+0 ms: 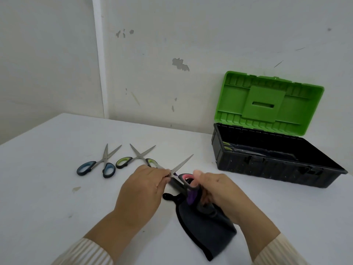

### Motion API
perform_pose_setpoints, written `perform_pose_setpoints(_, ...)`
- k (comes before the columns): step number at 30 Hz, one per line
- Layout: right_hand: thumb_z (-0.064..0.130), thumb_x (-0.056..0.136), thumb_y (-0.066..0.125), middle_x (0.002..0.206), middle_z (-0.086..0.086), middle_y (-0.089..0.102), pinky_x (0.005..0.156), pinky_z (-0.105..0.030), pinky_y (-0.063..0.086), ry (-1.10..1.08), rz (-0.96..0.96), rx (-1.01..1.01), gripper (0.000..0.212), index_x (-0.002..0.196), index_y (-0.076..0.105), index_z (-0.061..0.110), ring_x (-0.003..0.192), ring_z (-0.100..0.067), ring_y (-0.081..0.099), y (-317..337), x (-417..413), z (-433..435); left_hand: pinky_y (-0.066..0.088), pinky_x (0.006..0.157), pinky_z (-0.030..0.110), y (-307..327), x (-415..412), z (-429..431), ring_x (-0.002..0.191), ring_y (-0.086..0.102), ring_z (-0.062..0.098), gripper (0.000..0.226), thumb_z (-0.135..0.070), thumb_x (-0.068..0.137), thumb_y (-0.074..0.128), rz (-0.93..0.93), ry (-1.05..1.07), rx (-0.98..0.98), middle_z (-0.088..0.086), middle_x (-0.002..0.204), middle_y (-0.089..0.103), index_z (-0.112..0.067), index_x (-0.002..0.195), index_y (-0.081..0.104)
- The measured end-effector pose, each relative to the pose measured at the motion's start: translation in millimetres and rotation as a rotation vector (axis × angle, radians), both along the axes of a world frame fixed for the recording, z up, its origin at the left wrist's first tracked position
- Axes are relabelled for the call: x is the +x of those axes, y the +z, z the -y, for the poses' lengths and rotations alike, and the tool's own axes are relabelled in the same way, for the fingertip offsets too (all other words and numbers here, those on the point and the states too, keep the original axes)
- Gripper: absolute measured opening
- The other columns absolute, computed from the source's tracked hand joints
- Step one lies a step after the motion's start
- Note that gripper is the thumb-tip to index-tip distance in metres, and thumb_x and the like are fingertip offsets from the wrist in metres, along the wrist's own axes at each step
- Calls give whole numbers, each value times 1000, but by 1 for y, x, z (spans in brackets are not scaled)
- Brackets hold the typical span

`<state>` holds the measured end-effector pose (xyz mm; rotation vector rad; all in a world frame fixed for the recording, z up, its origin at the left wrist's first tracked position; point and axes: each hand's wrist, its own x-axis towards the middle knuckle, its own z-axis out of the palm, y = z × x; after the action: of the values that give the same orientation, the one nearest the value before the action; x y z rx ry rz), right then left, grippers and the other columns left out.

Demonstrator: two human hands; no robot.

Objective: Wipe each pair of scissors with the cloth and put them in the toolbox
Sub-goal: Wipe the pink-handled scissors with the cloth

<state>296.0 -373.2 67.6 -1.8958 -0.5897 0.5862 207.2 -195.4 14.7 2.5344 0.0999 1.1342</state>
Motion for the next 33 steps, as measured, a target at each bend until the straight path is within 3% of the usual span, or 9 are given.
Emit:
perform_pose_setpoints(3,37,79,66,70,-3,62,58,-28,42,9,55,-35,25,69,71,14,57,-14,49,-3,-1,0,44,67,18,13,-4,8,81,53,7,14,-31,85,64,-78,48,-266,-11,79,69,-25,97,66)
perform_pose_setpoints(6,29,81,64,85,-10,66,67,-35,46,10,66,12,19,71,71,14,68,-20,55,-3,2,2,42,63,20,23,-4,9,75,60,7,30,-35,77,75,-212,76,-755,-6,81,67,-29,88,48)
perform_pose_setpoints(11,24,82,64,80,5,57,70,-30,44,50,142,-31,19,68,71,12,69,-13,54,-1,4,4,41,48,26,26,-6,-4,53,56,14,13,-25,84,69,-587,-251,-1284,2,68,69,-14,81,75)
perform_pose_setpoints(15,34,79,66,85,0,64,75,-37,52,-94,190,6,22,71,72,15,71,-15,61,-3,10,6,41,43,24,24,-3,1,45,51,15,15,-17,86,65,-532,-259,-1297,2,55,56,-5,82,73)
perform_pose_setpoints(19,9,79,66,90,0,63,80,-32,54,-400,512,199,25,71,67,33,77,-10,62,0,14,3,32,37,19,23,-2,9,38,44,13,22,-20,84,66,-552,-186,-1191,0,51,52,2,82,68)
perform_pose_setpoints(21,0,78,64,84,9,62,70,-14,49,-254,551,200,38,84,60,37,70,-1,58,-3,-1,-8,27,37,17,22,-1,14,36,40,13,24,-22,83,67,-550,-172,-1150,0,50,51,2,77,66)
perform_pose_setpoints(23,7,81,63,84,13,60,70,-7,43,-41,675,2,26,93,62,31,74,-1,55,-12,-14,-22,25,37,17,21,-1,18,35,36,13,24,-20,83,68,-534,-190,-1108,0,48,49,-3,67,62)
perform_pose_setpoints(26,13,83,61,90,0,60,71,-8,38,-74,875,-76,13,93,69,15,79,-9,55,-22,-1,-28,28,37,16,19,-1,22,34,36,11,25,-20,84,68,-517,-197,-1042,-2,47,49,-2,68,62)
perform_pose_setpoints(33,13,84,62,79,3,54,65,-11,42,-84,869,-69,11,87,72,13,71,-14,55,-18,-5,-25,31,40,16,19,-1,24,35,37,12,22,-20,84,67,-478,-172,-1011,-4,45,50,0,75,67)
